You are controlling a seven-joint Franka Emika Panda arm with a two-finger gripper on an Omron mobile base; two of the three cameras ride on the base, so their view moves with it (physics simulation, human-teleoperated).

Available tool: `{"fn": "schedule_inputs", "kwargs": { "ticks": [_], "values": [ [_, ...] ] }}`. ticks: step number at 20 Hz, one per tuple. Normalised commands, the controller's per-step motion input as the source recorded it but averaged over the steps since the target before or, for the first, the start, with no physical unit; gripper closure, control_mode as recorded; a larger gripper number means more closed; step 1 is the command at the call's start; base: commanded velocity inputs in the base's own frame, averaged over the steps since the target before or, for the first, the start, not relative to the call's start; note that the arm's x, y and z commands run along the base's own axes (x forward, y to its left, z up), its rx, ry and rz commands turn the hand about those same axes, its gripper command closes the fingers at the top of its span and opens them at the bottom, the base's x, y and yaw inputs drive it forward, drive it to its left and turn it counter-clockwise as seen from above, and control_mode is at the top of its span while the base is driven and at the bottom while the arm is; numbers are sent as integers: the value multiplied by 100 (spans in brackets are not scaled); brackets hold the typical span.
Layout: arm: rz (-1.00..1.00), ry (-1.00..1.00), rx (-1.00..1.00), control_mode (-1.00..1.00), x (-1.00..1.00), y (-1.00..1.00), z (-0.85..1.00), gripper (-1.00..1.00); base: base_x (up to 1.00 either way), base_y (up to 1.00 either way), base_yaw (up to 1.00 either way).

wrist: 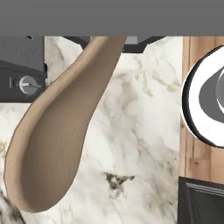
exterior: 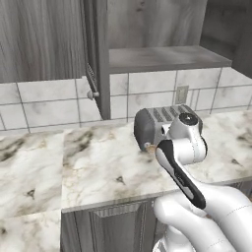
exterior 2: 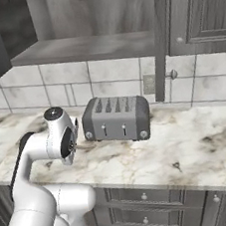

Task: Organize the utensils by type. Pick up the wooden spoons from the counter and place them in the open cabinet. Then pick up the metallic utensils from the counter and place them in the open drawer.

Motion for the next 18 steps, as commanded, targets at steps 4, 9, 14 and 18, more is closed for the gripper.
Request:
{"fn": "schedule_inputs", "kwargs": {
  "ticks": [4, 9, 14, 18],
  "values": [
    [7, 0, 0, -100, 21, 5, 0, 100, 24, 5, 8],
    [6, -1, 0, -100, 40, 12, 16, 100, 0, 0, 0],
    [0, -15, -6, -100, 16, 4, 68, 100, 0, 0, 0],
    [-4, -25, -11, -100, 1, 0, 97, 100, 0, 0, 0]
  ]
}}
